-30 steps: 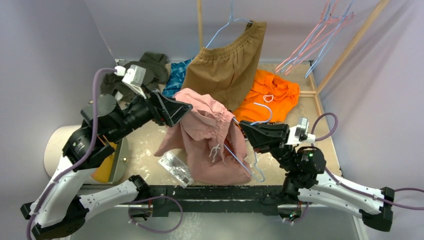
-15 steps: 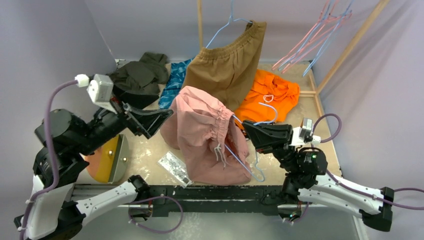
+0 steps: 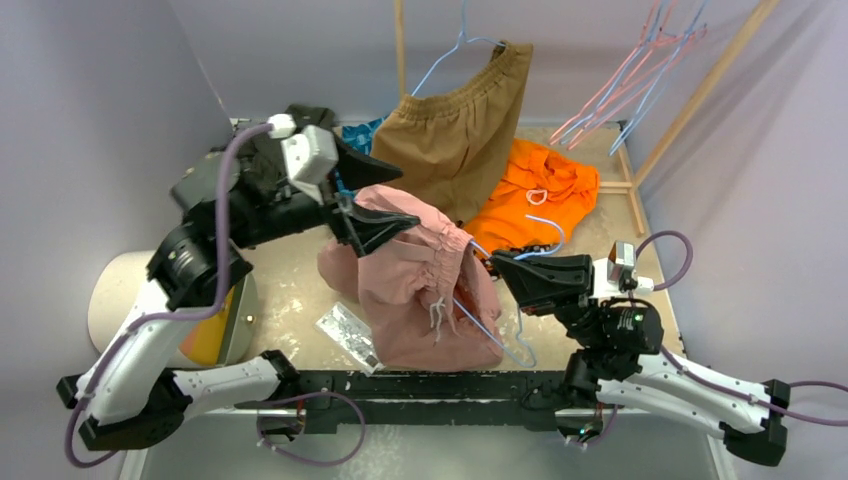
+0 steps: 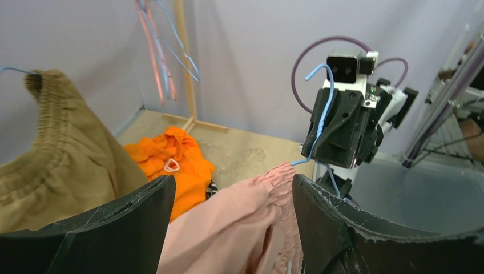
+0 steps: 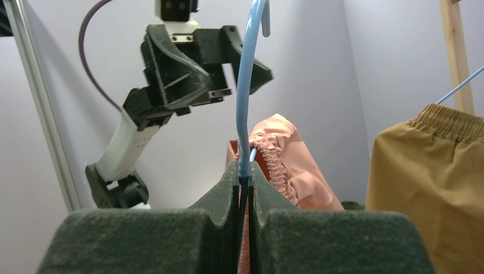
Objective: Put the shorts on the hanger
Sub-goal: Hang the shorts on the hanger.
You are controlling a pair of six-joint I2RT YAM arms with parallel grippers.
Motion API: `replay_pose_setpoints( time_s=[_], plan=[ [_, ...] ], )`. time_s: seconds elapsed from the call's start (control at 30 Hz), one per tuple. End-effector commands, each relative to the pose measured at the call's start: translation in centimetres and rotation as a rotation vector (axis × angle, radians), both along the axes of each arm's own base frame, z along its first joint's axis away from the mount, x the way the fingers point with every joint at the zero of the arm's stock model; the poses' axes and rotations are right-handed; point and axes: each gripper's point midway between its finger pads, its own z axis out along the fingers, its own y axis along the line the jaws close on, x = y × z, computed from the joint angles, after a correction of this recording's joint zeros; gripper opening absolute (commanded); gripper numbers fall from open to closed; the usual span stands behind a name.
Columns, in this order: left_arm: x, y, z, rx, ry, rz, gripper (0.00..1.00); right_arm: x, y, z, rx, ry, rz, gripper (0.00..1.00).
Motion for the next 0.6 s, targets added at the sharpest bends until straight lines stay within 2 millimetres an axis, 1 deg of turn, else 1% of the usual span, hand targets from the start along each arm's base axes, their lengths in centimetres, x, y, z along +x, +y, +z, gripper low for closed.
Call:
replay_pose_setpoints(
  time_s=[0.0, 0.07, 0.2, 0.3, 0.4, 0.47, 0.57],
  plan=[
    [-1.1, -2.1, -0.8, 0.056, -0.104, -0.151, 0.75, -1.4, -1.1, 2.1, 0.062, -0.049, 0.043, 0.00],
    [-1.1, -2.8, -2.5, 0.097, -0.098, -0.191, 0.74, -1.5, -1.1, 1.9, 0.053, -0.044, 0.046, 0.00],
    [-0.8, -3.2, -5.0, 0.160, -0.108, -0.208, 0.69, -1.5, -1.1, 1.9, 0.039, -0.044, 0.043, 0.00],
    [-0.7, -3.5, -6.4, 0.205, -0.105, -0.224, 0.63, -1.5, -0.9, 1.9, 0.027, -0.046, 0.046, 0.00],
    [-1.1, -3.7, -7.5, 0.242, -0.106, -0.250, 0.60, -1.7, -0.7, 2.0, 0.023, -0.051, 0.056, 0.00],
    [-1.3, -3.9, -8.6, 0.276, -0.109, -0.268, 0.59, -1.7, -0.5, 2.1, 0.019, -0.056, 0.061, 0.00],
    [-2.1, -4.6, -10.1, 0.310, -0.088, -0.321, 0.53, -1.8, -0.2, 2.1, 0.007, -0.062, 0.070, 0.00]
  ],
)
